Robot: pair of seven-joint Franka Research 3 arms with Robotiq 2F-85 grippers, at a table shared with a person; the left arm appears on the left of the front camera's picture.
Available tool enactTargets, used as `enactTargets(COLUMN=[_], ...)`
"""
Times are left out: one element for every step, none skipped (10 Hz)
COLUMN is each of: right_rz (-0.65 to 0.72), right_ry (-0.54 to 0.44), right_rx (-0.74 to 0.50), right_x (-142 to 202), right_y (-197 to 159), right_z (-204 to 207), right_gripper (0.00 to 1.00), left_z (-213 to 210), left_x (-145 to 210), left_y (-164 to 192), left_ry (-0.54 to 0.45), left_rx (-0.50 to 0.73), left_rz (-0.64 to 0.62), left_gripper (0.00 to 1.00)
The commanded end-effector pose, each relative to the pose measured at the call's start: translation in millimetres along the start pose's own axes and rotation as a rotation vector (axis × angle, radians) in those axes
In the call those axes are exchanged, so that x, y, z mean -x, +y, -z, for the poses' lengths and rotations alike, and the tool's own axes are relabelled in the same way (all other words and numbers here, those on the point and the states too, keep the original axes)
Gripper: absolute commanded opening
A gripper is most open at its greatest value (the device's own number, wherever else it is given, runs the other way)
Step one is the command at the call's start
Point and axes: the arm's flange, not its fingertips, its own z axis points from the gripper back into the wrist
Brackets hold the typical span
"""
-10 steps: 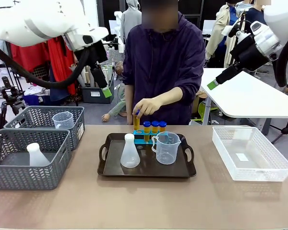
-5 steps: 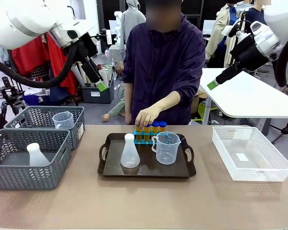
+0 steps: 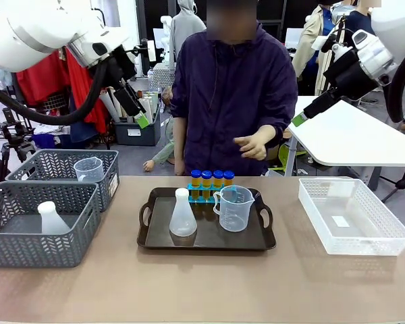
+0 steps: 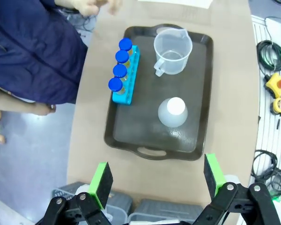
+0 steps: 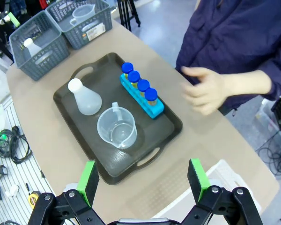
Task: Prepare the laboratory tools.
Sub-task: Pick up one Small flask and place it on the Handle tray.
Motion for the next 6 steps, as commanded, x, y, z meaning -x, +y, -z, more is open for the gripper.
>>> enactTargets(right_rz=[-0.002, -0.002, -0.002, -0.002, -0.002, -0.002], right_ry=[-0.013, -0.013, -0.013, -0.013, -0.013, -0.013], right_rx=[-0.015, -0.015, -0.015, -0.015, -0.015, -0.015], right_x=[-0.4, -0.4, -0.4, -0.4, -0.4, -0.4], right_y=[-0.7, -0.7, -0.7, -0.7, -0.7, -0.7], right_z=[-1.7, -1.7, -1.7, -1.7, -1.7, -1.7], right_gripper=[1.00, 1.00, 1.00, 1.00, 1.00, 1.00], left_z=[-0.1, -3.5, -7.6, -13.6, -20.4, -25.3], left_x=[0.2, 8.4, 16.3, 21.9, 25.1, 26.2], left_y=[0.1, 7.9, 14.3, 19.7, 21.3, 19.7], left_ry=[0.000, -0.080, -0.141, -0.187, -0.217, -0.231], left_rx=[0.000, 0.079, 0.097, 0.113, 0.097, 0.081], left_rz=[0.000, 0.008, 0.012, 0.008, 0.007, 0.010], left_gripper=[1.00, 1.00, 1.00, 1.00, 1.00, 1.00])
